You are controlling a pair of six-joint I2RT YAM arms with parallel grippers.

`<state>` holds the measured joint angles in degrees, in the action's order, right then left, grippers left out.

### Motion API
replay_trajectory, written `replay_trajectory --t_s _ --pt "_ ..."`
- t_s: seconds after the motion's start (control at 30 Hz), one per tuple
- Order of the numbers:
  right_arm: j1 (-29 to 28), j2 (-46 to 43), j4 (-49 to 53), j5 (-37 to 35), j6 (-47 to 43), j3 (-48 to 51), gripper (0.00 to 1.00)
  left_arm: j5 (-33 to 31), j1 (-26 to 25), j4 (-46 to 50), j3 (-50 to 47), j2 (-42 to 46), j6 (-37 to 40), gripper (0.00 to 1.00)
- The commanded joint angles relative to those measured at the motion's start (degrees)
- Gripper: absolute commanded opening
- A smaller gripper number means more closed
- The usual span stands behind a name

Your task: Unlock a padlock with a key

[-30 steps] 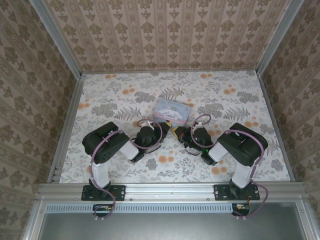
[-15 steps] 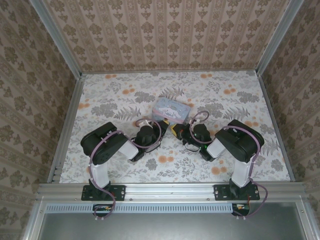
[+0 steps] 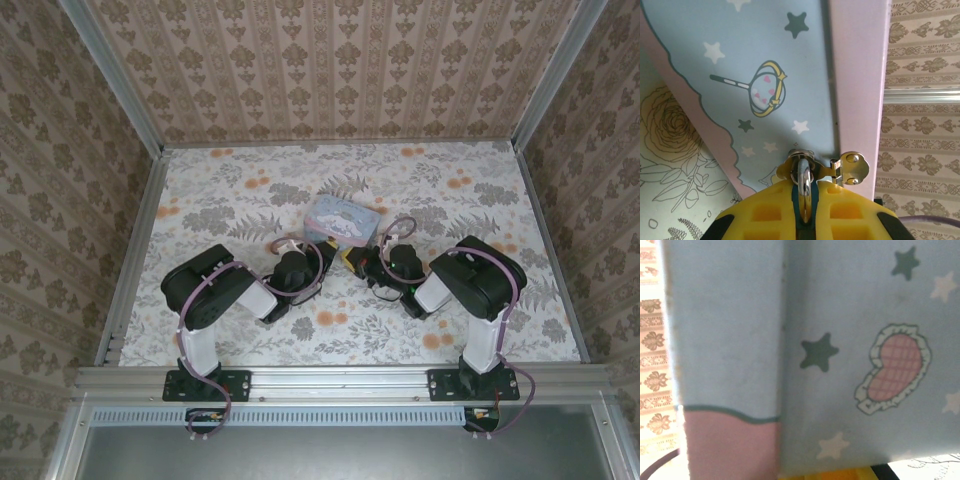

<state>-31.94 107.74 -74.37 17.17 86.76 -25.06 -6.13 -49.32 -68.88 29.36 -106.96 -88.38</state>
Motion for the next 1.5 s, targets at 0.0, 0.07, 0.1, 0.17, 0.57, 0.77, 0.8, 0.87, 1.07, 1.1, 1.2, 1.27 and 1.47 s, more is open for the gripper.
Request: replay_trajectory --t_s 0.0,0.07,0.1,0.17,0.57,0.77,0.8,0.87,1.07,1.1,1.2,1.27,1.47 --pt "-2.51 0.9 -1.97 -4.92 5.45 -3.72 0.0 10.35 -5.08 -5.96 3.69 1.33 -1.3 0.0" --pt "-3.18 0.93 -2.74 -6.64 7.69 -3.92 0.0 10.22 -5.56 -5.98 4.22 0.64 -2.33 0.0" --pt "-3.38 0.64 -2.83 -7.39 8.36 -4.03 0.0 10.19 -5.76 -5.96 4.38 0.4 -2.84 0.0" --pt "-3.17 -0.51 -2.66 -7.74 8.05 -4.28 0.0 10.52 -5.97 -5.92 4.71 0.17 -3.19 0.0" --pt "3.79 -1.98 8.07 4.85 -7.82 -6.05 0.0 13.86 -5.48 -5.65 0.66 3.46 -1.85 0.0" --pt "3.82 -6.05 18.11 7.45 -18.95 -7.68 0.0 14.79 -4.82 -5.65 -0.74 3.86 -1.21 0.0" --pt "3.73 -7.03 19.75 7.06 -20.11 -7.68 0.0 14.82 -4.74 -5.72 -0.8 3.86 -1.18 0.0" --pt "3.6 -7.69 18.57 6.53 -19.08 -7.02 0.0 14.85 -4.72 -5.65 -0.67 3.73 -0.85 0.0" --pt "2.44 -1.51 2.77 3.32 -3.2 -5.69 0.0 14.66 -4.91 -5.82 0.38 2.12 -1.49 0.0" --pt "2.17 -0.31 0.44 2.87 -1.26 -5.85 0.0 14.66 -4.9 -5.87 0.35 1.97 -1.53 0.0" --pt "1.63 1.81 -1.46 2.11 1.1 -6.53 0.0 14.18 -4.65 -5.82 -0.35 1.45 -1.18 0.0" --pt "1.62 1.51 -0.79 1.31 0.6 -6.18 0.0 13.92 -4.31 -5.82 -1.03 1.27 -0.49 0.0" --pt "1.94 0.55 0.49 1.28 -1.26 -5.13 0.26 12.91 -2.57 -5.82 -2.71 1.05 0.53 0.0"
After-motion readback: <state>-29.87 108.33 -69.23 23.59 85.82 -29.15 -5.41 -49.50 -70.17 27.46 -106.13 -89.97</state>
